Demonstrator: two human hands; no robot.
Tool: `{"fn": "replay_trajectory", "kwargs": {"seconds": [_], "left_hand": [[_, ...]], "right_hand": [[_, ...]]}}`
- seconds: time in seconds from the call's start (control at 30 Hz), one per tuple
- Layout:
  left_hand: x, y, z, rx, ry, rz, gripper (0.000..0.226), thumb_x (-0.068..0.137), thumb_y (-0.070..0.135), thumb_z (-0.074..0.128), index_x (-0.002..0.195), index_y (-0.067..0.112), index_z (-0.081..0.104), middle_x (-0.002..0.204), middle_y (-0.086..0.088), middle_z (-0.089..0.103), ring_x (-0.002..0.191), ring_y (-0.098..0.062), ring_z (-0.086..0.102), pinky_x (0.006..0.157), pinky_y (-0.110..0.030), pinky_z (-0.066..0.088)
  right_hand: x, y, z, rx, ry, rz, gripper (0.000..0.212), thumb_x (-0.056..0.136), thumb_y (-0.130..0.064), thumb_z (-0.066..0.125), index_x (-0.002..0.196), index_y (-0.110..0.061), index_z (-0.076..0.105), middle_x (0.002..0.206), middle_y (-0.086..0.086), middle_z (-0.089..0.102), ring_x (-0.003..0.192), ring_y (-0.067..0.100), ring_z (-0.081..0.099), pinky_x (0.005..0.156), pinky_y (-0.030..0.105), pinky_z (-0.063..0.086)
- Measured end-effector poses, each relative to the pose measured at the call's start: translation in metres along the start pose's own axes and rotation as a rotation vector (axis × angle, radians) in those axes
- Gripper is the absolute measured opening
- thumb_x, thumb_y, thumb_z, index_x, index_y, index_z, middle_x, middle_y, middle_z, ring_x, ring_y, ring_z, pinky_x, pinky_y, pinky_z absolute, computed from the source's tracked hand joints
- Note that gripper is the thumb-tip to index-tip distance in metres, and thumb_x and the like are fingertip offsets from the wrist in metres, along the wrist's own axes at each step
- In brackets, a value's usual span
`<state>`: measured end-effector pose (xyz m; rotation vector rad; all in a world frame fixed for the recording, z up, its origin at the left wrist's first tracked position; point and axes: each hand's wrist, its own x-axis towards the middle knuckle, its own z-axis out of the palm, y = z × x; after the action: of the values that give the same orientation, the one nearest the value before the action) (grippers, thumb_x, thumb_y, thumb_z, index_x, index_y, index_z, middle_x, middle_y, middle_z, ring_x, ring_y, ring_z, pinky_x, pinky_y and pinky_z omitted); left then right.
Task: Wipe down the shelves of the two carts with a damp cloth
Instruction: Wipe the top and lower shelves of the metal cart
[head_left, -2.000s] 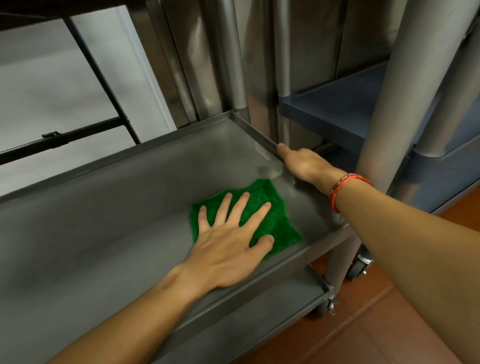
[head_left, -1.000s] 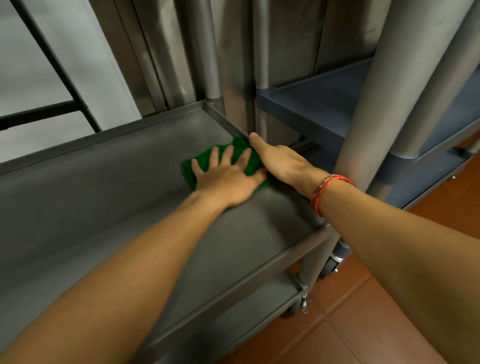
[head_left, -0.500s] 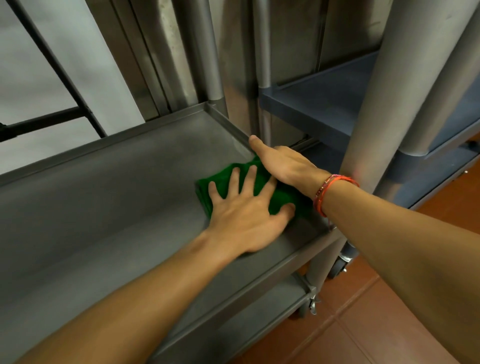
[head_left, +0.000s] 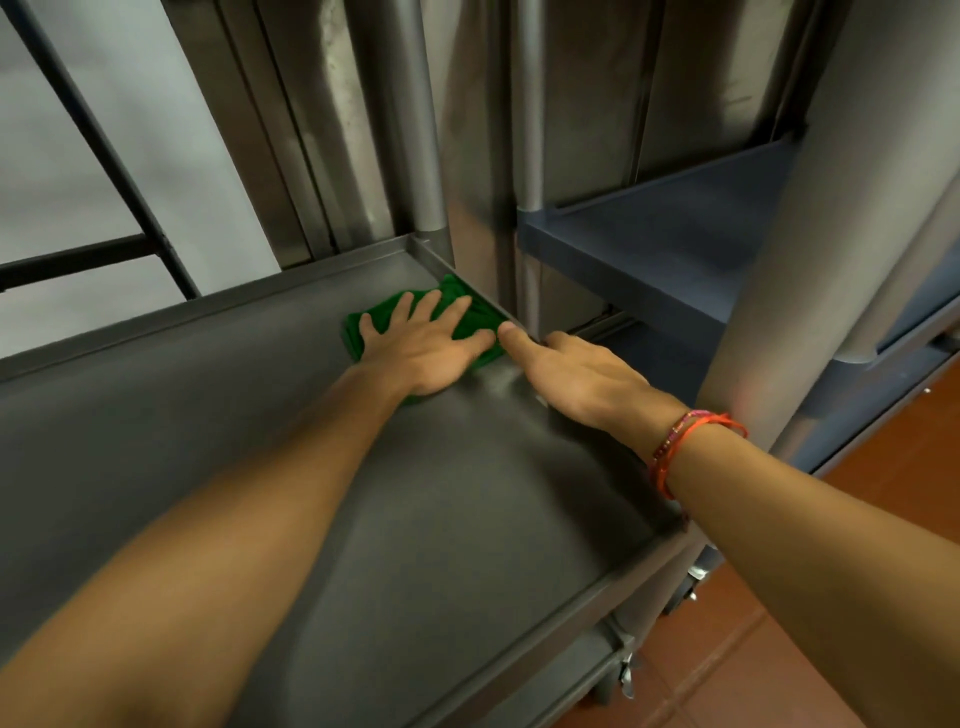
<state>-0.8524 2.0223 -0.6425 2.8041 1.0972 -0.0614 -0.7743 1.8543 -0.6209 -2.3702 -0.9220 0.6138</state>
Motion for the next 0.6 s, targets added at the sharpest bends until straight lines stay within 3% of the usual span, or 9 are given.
{"fn": "replay_trajectory", "kwargs": {"seconds": [0.23,0.6], "left_hand": [[0.036,-0.022,-0.009,-0.014,0.01,-0.102,0.074,0.09,0.076,0.022,0.155,0.044,0.009,0.166,0.007,-0.002,0.153,-0.022,-0.007,0.117,-0.063,-0.005],[0.029,-0.04,-0.003,0.0,0.007,0.031,0.07,0.089,0.077,0.023,0.152,0.051,0.009,0.166,0.012,-0.001,0.152,-0.016,-0.006,0.119,-0.059,-0.005]], "right_hand": [[0.001,0.003,0.002,-0.073,-0.004,-0.036,0.077,0.092,-0.076,0.026,0.142,-0.02,0.043,0.141,0.014,0.052,0.126,0.034,0.051,0.103,0.045,0.043],[0.002,0.0,0.003,-0.101,-0.021,-0.02,0.066,0.094,-0.071,0.03,0.135,-0.022,0.045,0.128,0.011,0.058,0.116,0.032,0.056,0.1,0.048,0.046]]}}
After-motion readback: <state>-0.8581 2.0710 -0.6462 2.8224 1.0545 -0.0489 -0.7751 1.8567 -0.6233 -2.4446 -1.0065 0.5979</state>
